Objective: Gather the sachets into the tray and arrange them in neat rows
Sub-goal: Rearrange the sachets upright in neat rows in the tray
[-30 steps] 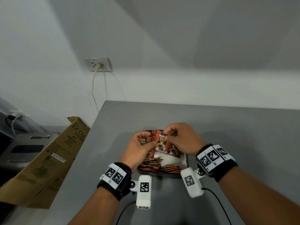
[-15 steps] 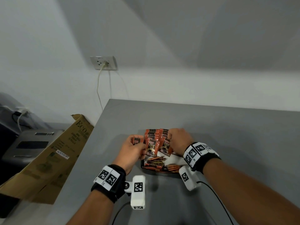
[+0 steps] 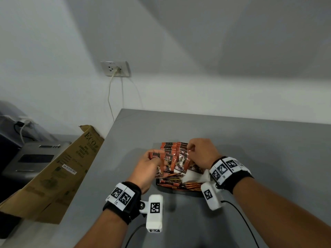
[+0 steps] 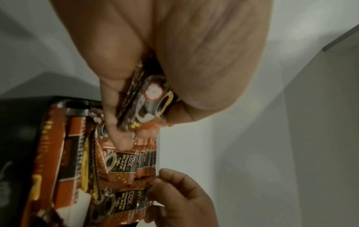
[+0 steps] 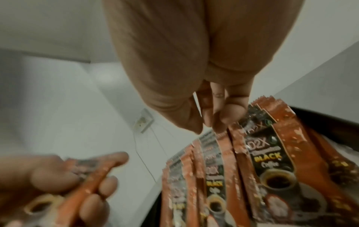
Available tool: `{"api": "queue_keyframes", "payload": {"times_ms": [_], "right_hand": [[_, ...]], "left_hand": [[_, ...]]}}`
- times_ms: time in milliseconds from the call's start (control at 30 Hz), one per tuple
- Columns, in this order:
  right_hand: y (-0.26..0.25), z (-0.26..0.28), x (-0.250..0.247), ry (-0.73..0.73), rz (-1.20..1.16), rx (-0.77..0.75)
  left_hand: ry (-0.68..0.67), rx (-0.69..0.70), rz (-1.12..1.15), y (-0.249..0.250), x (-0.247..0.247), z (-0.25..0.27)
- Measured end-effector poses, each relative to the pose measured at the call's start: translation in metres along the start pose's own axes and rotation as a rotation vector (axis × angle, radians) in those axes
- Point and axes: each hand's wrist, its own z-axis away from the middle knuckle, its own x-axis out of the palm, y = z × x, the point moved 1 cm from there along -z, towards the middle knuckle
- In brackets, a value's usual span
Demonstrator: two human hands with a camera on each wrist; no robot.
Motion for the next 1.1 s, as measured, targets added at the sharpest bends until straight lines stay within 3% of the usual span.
{"api": "queue_keyframes", "payload": {"times_ms": [100, 233, 333, 467, 633, 933, 1100], "right_hand": [[-0.009, 0.020, -0.015, -0.007, -0.203, -0.051], [-0.024, 0.040, -0.023, -0.167, -0.397, -0.109], [-0.013, 0.038, -0.030, -0.050, -0.393, -0.088], [0.023, 0.030, -0.031, 0.024, -0.198, 0.013], [0.046, 0.025, -0.001, -0.037, 0.079, 0.042], [0.054, 0.016, 0.012, 0.058, 0.149, 0.026], [0.054, 0.019, 0.009, 0.096, 0.118, 0.030]], "left_hand": [[-0.056, 0.091, -0.049, -0.002, 0.011, 0.001], [-0.106, 0.172, -0.107, -0.005, 0.029, -0.005], [-0.083, 0.146, -0.131, -0.004, 0.039, -0.006], [0.056, 0.017, -0.050, -0.002, 0.031, -0.011], [0.061, -0.007, -0.058, -0.008, 0.018, -0.012], [0.044, -0.005, -0.125, -0.008, 0.013, -0.004], [0.035, 0.074, -0.219, -0.006, 0.018, -0.001]]}}
